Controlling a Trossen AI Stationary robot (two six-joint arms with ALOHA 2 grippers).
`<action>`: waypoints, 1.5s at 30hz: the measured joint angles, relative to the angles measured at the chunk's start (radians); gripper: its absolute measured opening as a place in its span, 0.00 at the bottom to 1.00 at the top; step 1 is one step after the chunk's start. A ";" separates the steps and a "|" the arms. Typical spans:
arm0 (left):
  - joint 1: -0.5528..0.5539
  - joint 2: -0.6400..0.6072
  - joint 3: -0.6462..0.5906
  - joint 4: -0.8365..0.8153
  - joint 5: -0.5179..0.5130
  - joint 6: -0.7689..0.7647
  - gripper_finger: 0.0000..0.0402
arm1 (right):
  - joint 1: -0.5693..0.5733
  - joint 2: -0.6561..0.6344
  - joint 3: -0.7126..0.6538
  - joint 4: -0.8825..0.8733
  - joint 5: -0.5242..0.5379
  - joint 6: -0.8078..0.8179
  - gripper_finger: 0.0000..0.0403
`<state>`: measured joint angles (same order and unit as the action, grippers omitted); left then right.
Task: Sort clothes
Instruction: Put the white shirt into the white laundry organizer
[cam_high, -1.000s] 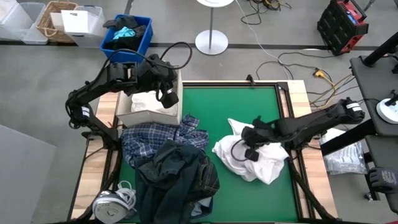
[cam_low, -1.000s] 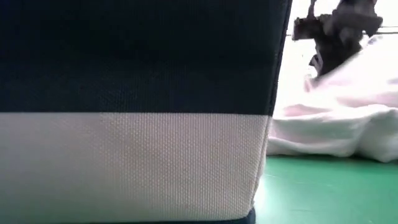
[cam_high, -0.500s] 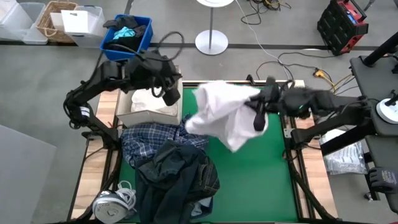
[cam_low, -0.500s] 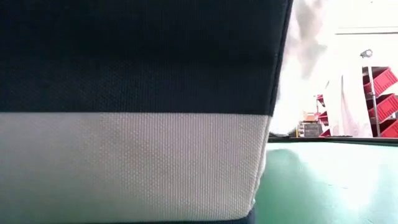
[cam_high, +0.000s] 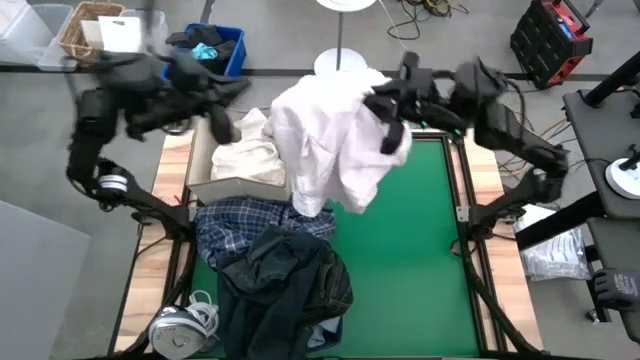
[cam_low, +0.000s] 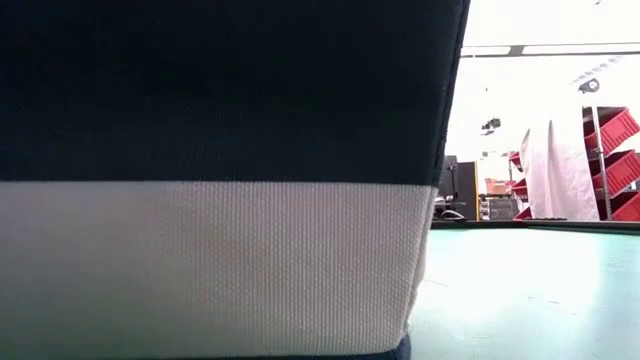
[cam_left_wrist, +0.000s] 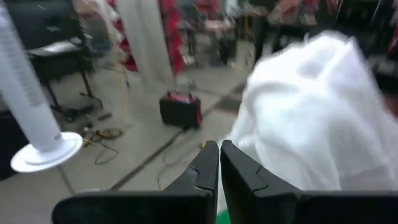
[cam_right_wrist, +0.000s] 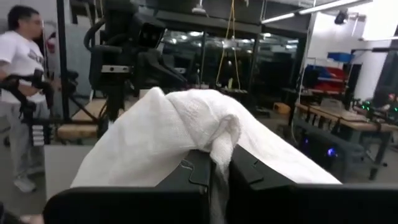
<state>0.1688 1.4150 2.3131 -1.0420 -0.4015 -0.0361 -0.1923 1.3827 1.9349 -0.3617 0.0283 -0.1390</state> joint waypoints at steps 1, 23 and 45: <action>0.000 -0.019 0.000 0.006 -0.021 -0.011 0.00 | -0.017 0.031 0.040 0.001 -0.025 0.009 0.02; 0.001 -0.193 0.000 0.055 -0.132 -0.012 0.00 | -0.154 0.581 0.397 0.757 -0.143 0.338 0.02; 0.001 -0.203 -0.001 -0.022 -0.135 0.028 0.00 | -0.176 0.891 0.422 0.663 -0.137 0.740 0.02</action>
<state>0.1699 1.2118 2.3123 -1.0638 -0.5364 -0.0082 -0.3679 2.2734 2.3573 0.3010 -0.1085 0.6010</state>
